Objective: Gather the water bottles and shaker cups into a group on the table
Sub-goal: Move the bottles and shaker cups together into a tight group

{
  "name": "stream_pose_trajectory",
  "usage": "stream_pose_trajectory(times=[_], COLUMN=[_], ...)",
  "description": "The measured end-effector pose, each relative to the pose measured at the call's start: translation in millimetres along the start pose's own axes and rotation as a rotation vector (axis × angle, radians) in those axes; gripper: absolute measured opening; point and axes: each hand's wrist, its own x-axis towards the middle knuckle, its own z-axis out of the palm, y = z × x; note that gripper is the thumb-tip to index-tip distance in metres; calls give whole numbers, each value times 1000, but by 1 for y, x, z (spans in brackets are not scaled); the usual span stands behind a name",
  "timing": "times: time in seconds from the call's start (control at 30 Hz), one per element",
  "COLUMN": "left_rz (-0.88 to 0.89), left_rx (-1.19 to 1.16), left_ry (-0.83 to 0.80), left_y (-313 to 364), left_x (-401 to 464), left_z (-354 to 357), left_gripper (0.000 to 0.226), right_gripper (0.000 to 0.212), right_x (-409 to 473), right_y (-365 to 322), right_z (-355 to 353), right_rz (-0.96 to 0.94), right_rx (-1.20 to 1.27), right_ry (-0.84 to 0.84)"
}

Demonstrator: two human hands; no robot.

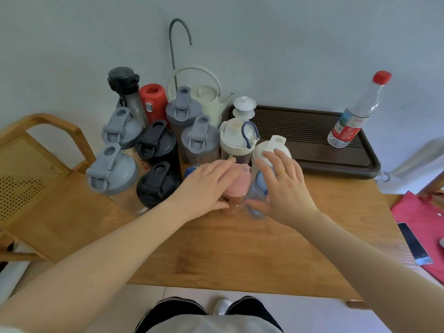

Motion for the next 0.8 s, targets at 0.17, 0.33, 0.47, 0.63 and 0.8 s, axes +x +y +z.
stream_pose_trajectory(times=[0.17, 0.33, 0.47, 0.63, 0.8], left_rz=[-224, -229, -185, -164, -131], left_rx=[184, 255, 261, 256, 200], left_ry=[88, -110, -30, 34, 78], left_y=[-45, -61, -67, -71, -78], left_x=[-66, -94, -88, -86, -88], left_z=[-10, 13, 29, 40, 28], left_gripper=[94, 107, 85, 76, 93], right_gripper=[69, 79, 80, 67, 77], right_x=[14, 21, 27, 29, 30], right_y=[-66, -106, -115, -124, -134], right_z=[14, 48, 58, 63, 53], right_rz=[-282, -190, -135, -77, -10], right_rx=[16, -234, -312, -371, -309], right_ry=[63, -158, -167, -135, -108])
